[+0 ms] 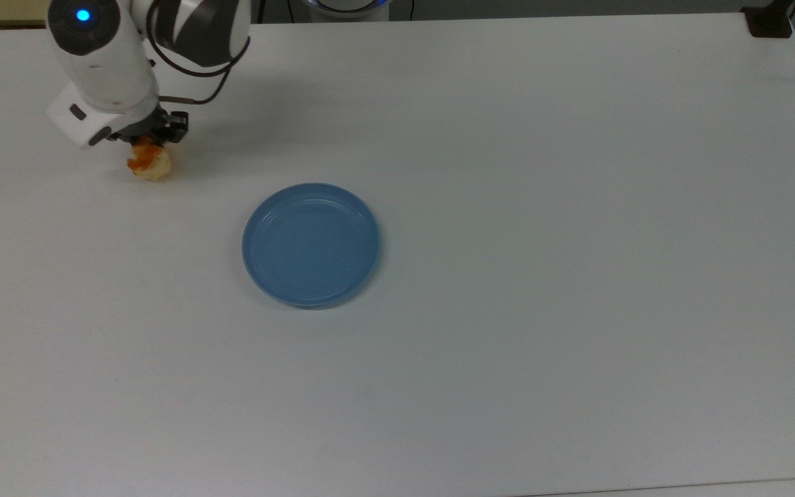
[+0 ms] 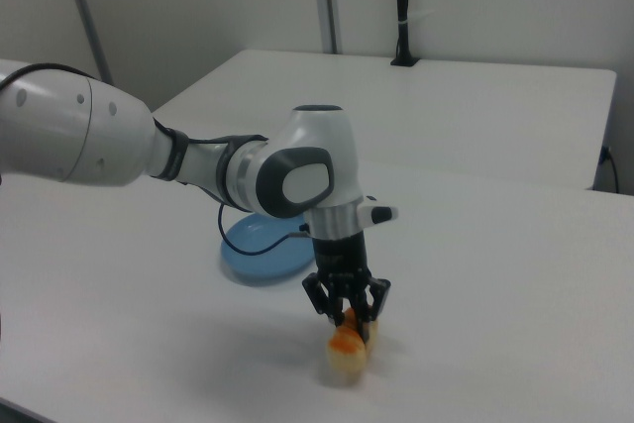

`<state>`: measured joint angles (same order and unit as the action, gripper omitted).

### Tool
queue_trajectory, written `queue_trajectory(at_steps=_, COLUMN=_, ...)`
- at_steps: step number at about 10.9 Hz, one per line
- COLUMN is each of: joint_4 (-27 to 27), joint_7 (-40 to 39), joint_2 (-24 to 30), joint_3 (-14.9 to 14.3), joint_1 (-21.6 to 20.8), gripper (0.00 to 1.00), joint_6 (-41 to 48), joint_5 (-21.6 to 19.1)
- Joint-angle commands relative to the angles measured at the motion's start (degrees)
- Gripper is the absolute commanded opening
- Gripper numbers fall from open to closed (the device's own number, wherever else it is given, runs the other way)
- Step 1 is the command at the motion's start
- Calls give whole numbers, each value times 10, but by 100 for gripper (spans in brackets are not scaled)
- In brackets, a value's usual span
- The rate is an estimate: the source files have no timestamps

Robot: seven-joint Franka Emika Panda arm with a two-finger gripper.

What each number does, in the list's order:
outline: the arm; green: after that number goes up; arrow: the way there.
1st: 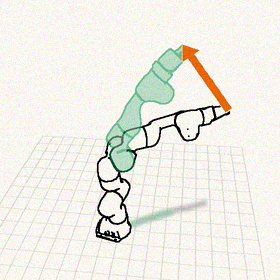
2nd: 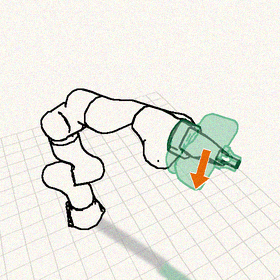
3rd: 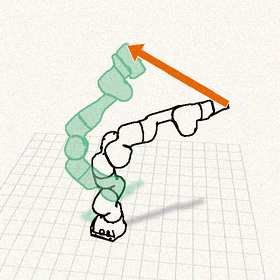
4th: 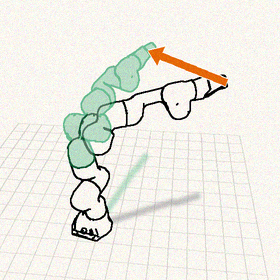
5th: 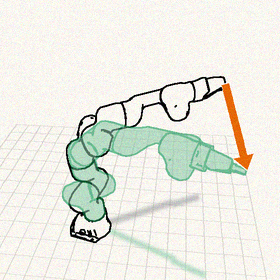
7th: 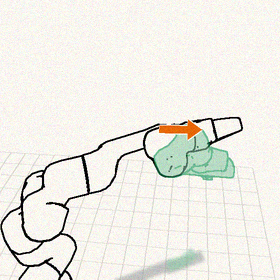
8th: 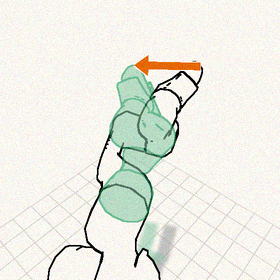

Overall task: Put the bread on the table
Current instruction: 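Lower the bread onto the table, open the gripper and lift away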

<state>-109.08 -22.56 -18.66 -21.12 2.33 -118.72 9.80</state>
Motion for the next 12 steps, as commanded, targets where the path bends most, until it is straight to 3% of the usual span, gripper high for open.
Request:
queue_trajectory(at_steps=1, joint_4=-25, joint_7=-23, joint_2=10, joint_3=-11, joint_1=-8, gripper=71, joint_6=-18, joint_5=17)
queue_trajectory(at_steps=2, joint_4=-25, joint_7=-23, joint_2=11, joint_3=-11, joint_1=-8, gripper=100, joint_6=-16, joint_5=17)
queue_trajectory(at_steps=4, joint_4=-13, joint_7=-1, joint_2=29, joint_3=-11, joint_1=-15, gripper=100, joint_6=2, joint_5=9)
queue_trajectory(at_steps=5, joint_4=8, joint_7=51, joint_2=55, joint_3=-3, joint_1=-19, gripper=100, joint_6=32, joint_5=6)
queue_trajectory(at_steps=6, joint_4=39, joint_7=126, joint_2=77, joint_3=18, joint_1=-32, gripper=100, joint_6=71, joint_5=-3)
queue_trajectory(at_steps=8, joint_4=95, joint_7=252, joint_2=109, joint_3=92, joint_1=-38, gripper=100, joint_6=155, joint_5=-5)
queue_trajectory(at_steps=10, joint_4=127, joint_7=291, joint_2=141, joint_3=159, joint_1=-40, gripper=100, joint_6=228, joint_5=-6)
queue_trajectory(at_steps=12, joint_4=155, joint_7=291, joint_2=149, joint_3=194, joint_1=-50, gripper=100, joint_6=286, joint_5=-12)
